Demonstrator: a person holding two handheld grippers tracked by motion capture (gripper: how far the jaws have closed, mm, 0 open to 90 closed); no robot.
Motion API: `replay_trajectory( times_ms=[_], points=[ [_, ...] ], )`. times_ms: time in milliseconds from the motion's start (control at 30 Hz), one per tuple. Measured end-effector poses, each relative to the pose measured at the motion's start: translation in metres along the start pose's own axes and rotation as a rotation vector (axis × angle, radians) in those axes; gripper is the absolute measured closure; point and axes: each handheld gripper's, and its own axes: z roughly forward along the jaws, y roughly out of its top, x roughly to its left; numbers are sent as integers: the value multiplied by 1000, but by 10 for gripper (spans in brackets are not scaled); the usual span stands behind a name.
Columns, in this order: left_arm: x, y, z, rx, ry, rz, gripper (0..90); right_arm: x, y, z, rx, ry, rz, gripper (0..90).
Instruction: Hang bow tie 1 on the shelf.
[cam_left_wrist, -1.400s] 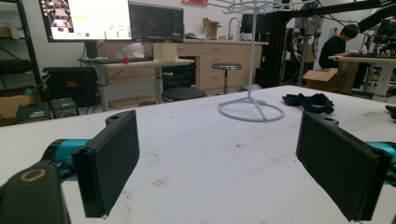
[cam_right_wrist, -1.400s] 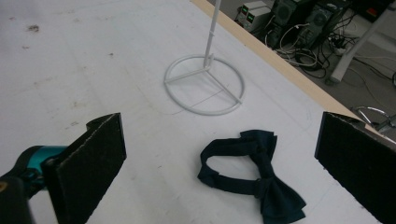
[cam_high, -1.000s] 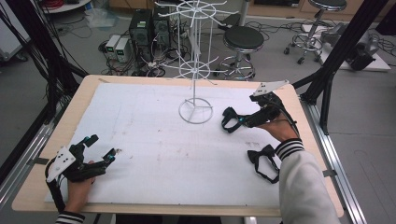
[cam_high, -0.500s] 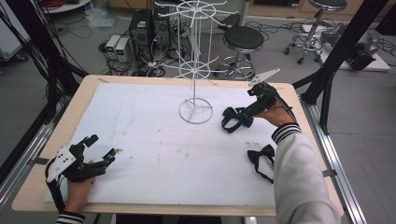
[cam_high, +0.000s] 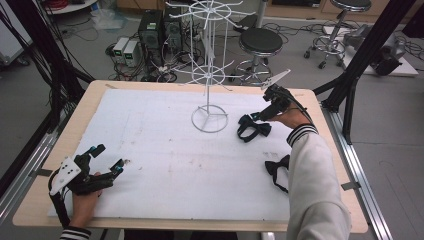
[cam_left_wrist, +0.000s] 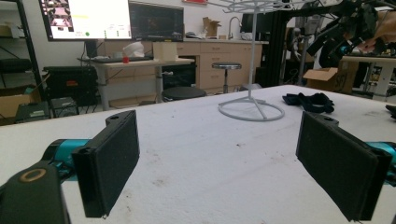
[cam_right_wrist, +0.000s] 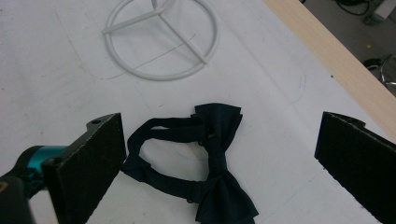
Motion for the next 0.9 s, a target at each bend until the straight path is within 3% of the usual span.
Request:
replay_trajectory(
  times_ms=[533, 833, 900],
  points=[
    [0, 0, 0, 1, -1, 2, 138, -2, -8, 48, 222, 22, -22, 12],
    [0, 0, 0, 1, 0, -1, 138, -3, -11, 59, 277, -9, -10, 13],
    [0, 0, 0, 1, 0, -1, 138, -3, -11, 62, 288, -2, -14, 58]
  ],
)
